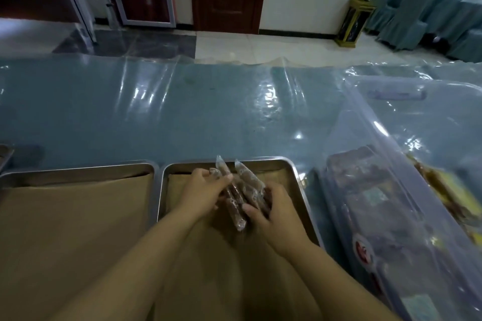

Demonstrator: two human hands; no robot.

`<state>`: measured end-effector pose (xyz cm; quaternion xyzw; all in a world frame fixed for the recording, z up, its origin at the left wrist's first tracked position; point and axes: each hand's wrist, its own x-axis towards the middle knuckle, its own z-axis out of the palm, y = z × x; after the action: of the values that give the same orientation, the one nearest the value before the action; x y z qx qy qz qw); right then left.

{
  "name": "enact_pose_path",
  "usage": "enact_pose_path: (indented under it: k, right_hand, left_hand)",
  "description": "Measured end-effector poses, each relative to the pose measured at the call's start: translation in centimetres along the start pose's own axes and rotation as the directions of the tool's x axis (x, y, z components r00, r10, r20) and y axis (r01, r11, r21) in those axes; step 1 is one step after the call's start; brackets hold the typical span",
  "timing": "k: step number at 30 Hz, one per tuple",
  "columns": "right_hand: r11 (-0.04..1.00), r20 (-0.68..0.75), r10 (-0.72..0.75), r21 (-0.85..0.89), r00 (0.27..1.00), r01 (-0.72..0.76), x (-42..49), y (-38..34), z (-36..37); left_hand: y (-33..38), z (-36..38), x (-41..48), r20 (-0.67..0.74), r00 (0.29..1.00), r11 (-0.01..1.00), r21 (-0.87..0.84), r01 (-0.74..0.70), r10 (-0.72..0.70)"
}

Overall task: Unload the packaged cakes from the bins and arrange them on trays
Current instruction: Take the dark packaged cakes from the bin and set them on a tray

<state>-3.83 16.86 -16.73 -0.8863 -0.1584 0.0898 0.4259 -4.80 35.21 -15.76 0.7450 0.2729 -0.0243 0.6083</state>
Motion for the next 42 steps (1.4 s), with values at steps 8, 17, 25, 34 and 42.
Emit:
enact_pose_path:
  k: [8,17,25,34,42]
  right_hand:
    - [0.989,0.189,0.000,0.144,0.982,-0.028,-2.8,2.5,-2.2]
    - [0.989,-0.133,0.031,-0.138,0.991,-0.049,-4.2,4.4,-3.2]
    - [0.960,-0.185,0.032,-0.268,0.982,-0.082,0.5,5.1,-3.4]
    - [0.818,-0.132,0.244,-0.504,0.961,-0.277,2.3,5.0,-4.9]
    - [0.821,-0.091,0.124,-0.550,0.988,-0.154,-2.9,-0.1,-7.1]
  left_hand:
    - [-3.0,1.9,-2.6,0.134,0.983,0.985,-0.131,-0.111,0.128]
    - [-4.0,4.8,-3.1,0.360,0.894,0.892,0.258,-0.370,0.267]
    - [-3.2,6.1,0.5,0.450,0.864,0.711,0.530,-0.462,0.225]
    - [-2.2,6.6,2.0,0.386,0.887,0.626,0.633,-0.454,0.254]
    - [-1.5,4.3,-3.2,0.379,0.876,0.617,0.623,-0.481,0.300]
